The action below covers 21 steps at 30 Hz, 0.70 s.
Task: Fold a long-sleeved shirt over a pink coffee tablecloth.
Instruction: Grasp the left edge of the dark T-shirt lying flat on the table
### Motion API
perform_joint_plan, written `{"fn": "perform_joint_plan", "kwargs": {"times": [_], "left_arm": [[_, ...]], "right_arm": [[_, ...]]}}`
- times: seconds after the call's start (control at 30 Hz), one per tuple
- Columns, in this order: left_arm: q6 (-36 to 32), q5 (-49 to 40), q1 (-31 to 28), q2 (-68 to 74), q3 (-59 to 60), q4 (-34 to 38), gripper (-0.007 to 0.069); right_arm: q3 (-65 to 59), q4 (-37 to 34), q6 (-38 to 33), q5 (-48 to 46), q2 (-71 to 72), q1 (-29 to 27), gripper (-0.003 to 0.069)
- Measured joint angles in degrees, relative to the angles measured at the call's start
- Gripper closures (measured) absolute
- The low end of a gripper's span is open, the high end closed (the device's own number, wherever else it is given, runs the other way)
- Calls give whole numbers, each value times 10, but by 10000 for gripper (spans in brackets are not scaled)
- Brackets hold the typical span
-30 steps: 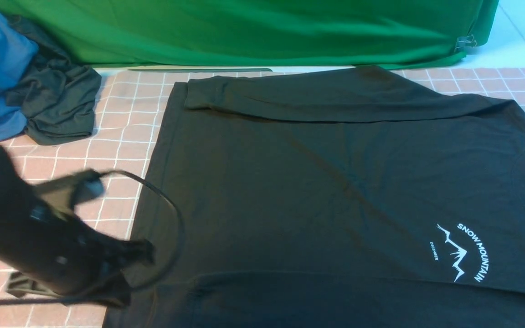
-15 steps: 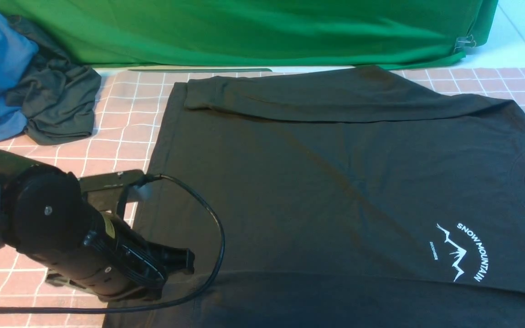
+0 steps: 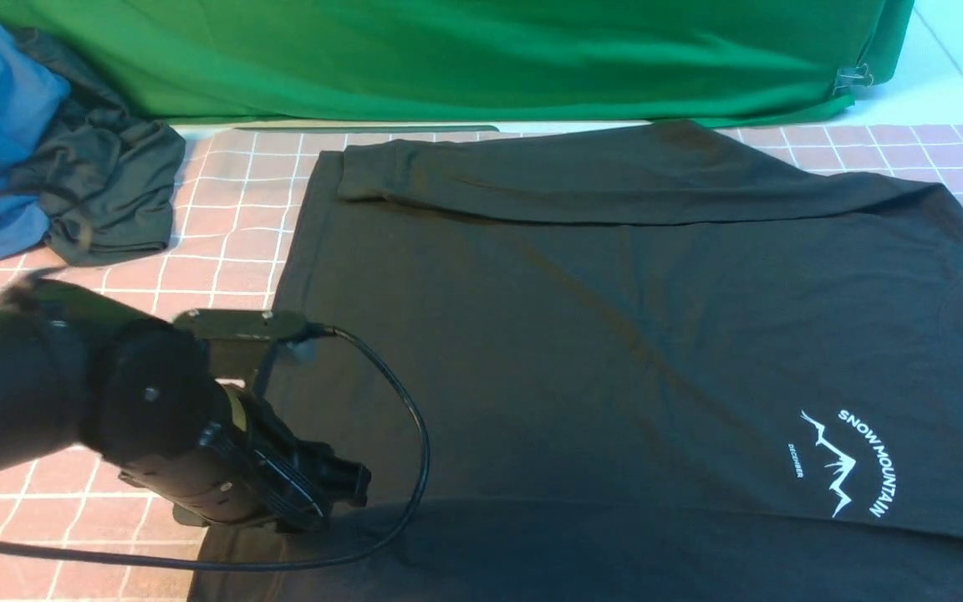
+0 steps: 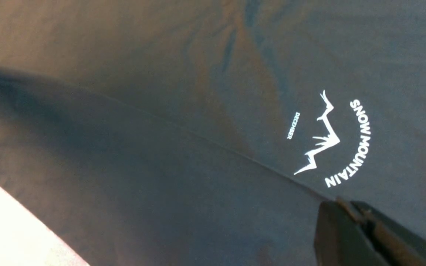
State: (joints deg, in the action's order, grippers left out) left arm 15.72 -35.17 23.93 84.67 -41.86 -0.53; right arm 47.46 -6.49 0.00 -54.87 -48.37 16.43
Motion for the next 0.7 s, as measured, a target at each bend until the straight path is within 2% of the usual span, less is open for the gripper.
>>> {"fn": "perform_joint_plan", "kwargs": {"times": [0.07,0.13,0.2,0.33,0.47,0.5,0.57,0.7], "left_arm": [[0,21,0,22,0,-1,123],[0,37,1,37,0,1,85],[0,47,1,50,-1,5,67],[-6,45,1,63,-4,5,81],[-22,39,1,65,-6,10,191],[-28,36,1,65,-6,14,244],[-39,33,1,65,-7,32,402],[-59,25,1,66,-7,55,571]], "right_arm": [[0,-1,-4,1,0,0,614],[0,-2,-6,2,0,0,614],[0,-3,-11,2,0,0,614],[0,-8,-17,4,0,0,608],[0,-9,-17,4,0,0,603],[0,-9,-17,4,0,0,602],[0,-9,-17,4,0,0,599],[0,-9,-18,4,0,0,590]]}}
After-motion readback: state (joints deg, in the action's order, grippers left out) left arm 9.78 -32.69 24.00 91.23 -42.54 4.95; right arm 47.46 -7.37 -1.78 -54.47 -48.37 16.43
